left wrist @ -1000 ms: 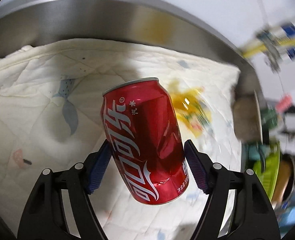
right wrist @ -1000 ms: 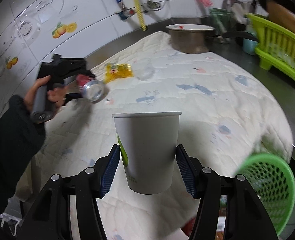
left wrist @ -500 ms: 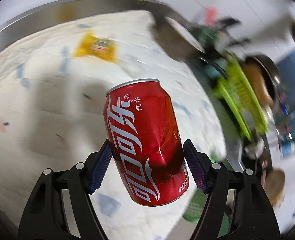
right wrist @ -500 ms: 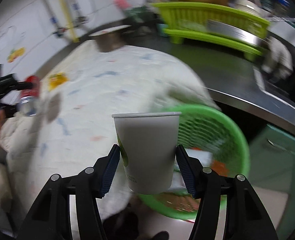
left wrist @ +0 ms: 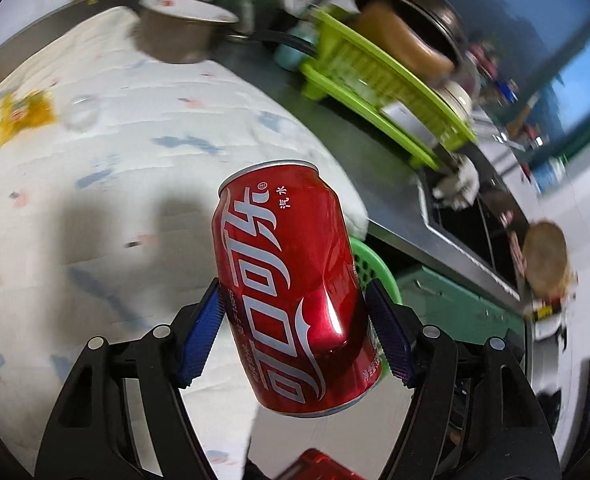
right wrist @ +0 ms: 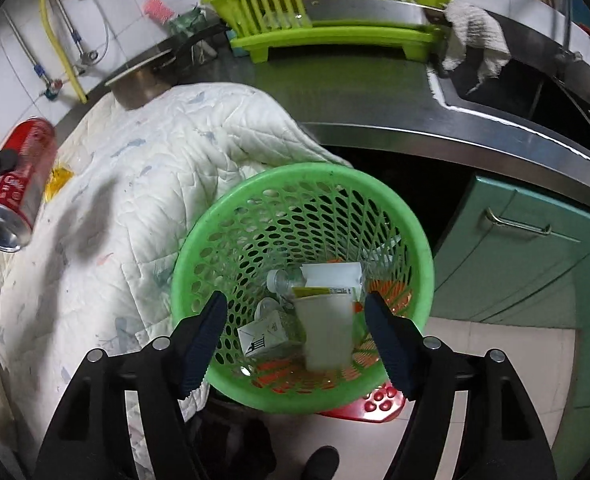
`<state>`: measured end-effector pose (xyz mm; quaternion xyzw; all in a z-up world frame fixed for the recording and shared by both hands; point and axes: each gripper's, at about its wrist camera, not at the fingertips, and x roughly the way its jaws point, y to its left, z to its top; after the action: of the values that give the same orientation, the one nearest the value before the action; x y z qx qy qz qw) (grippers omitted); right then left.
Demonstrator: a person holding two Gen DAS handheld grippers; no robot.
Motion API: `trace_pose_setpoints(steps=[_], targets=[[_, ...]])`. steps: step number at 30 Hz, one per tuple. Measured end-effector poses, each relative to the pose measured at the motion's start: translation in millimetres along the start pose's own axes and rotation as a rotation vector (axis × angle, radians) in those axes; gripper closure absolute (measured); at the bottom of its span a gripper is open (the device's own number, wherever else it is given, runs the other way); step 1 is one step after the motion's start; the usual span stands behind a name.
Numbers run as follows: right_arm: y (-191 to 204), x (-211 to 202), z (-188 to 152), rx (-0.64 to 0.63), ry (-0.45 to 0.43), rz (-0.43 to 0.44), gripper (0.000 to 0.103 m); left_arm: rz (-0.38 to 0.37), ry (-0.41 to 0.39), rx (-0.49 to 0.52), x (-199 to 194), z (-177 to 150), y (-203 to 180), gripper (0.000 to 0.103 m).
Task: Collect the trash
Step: 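Drop the paper cup into the basket with the right tool while the left drops the can, then move both tools back over the mat toward the wrapper and clear cup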
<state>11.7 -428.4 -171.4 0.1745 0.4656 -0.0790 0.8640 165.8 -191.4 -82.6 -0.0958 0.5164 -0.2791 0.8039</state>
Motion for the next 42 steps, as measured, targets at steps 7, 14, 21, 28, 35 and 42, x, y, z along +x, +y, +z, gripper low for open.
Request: trace_pose_setpoints(steps=[7, 14, 21, 28, 35, 42], targets=[[-6.3, -29.2, -12.0, 0.029, -0.053, 0.033, 0.029, 0.032, 0.037, 0.132, 37.1, 1.1, -47.1, 0.034], [-11.2, -56.4, -19.4, 0.055, -0.098, 0.052, 0.027, 0.056, 0.111, 0.207, 83.3, -6.7, -71.7, 0.034], [-15.4, -70.5, -25.5, 0.065, -0.116, 0.058, 0.027, 0.060, 0.146, 0.237, 110.1, -10.9, -77.1, 0.034], [-20.7, -74.2, -29.4, 0.083, -0.118, 0.058, 0.027, 0.053, 0.154, 0.233, 108.1, -16.9, -74.8, 0.033], [-10.0, -73.5, -24.0, 0.060, -0.123, 0.067, 0.027, 0.095, 0.080, 0.261, 74.4, -14.6, -65.7, 0.033], [10.0, -71.3, -13.1, 0.009, -0.122, 0.083, 0.027, 0.135, 0.011, 0.245, 37.8, -10.2, -45.3, 0.033]])
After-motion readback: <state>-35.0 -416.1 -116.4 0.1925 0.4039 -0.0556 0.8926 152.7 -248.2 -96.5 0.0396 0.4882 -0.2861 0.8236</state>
